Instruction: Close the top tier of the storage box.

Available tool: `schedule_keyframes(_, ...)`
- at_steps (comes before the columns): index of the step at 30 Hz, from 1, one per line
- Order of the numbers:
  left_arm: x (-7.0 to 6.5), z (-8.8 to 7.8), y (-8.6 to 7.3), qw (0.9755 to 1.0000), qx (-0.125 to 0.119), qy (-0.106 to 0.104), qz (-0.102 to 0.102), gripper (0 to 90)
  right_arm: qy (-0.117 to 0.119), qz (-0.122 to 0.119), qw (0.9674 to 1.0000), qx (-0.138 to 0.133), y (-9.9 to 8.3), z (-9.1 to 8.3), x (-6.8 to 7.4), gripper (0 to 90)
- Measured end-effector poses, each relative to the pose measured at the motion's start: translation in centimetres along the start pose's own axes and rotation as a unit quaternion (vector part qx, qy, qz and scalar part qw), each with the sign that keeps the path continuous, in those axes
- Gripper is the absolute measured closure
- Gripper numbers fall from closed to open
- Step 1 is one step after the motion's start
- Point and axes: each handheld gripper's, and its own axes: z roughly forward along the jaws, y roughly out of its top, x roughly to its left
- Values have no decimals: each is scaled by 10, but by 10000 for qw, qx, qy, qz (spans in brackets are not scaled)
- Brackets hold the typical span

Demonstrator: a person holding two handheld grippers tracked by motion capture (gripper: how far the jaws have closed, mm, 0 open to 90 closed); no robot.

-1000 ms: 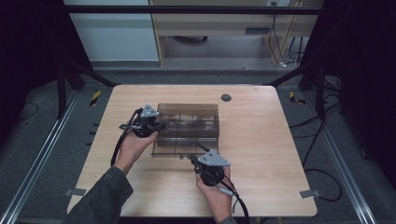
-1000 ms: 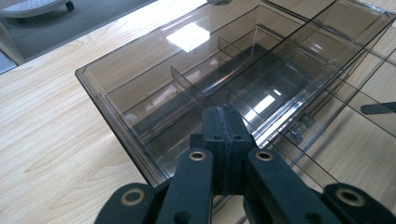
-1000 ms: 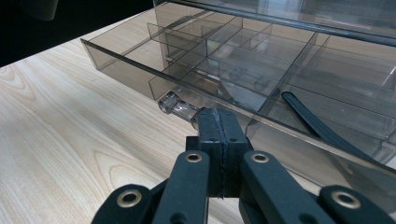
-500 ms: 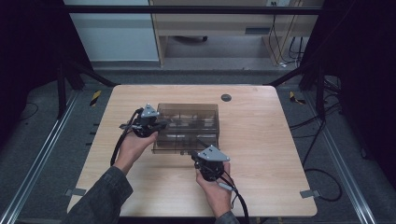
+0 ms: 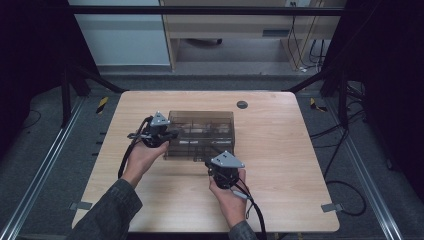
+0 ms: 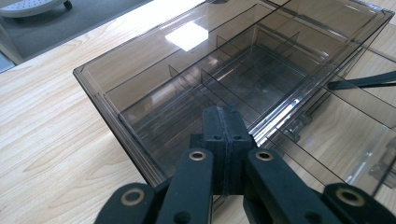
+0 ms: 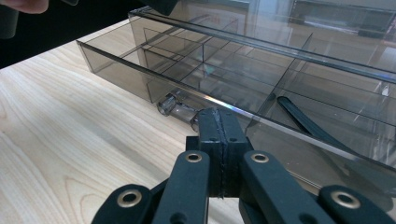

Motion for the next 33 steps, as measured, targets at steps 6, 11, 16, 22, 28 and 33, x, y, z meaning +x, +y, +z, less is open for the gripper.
schedule_keyframes(6, 0, 0, 0, 10000, -1, 5, -28, 895, -31, -12, 10000, 10, 1, 4, -4, 900)
schedule_keyframes(11, 0, 0, 0, 10000, 0, 18, -24, 895, -51, -25, 10000, 14, 3, 6, -5, 900)
schedule_keyframes(16, 0, 0, 0, 10000, 5, 9, -39, 895, -56, -41, 10000, 25, 4, 9, -5, 900)
schedule_keyframes(22, 0, 0, 0, 10000, -20, -30, -4, 895, -73, -71, 9999, 29, 8, 11, -7, 900)
schedule_keyframes(28, 1, 1, 1, 10000, -58, -46, 50, 895, -88, -106, 9999, 34, 11, 14, -8, 900)
schedule_keyframes(33, 1, 1, 1, 10000, -48, -22, 60, 895, -79, -120, 9999, 39, 12, 15, -9, 900)
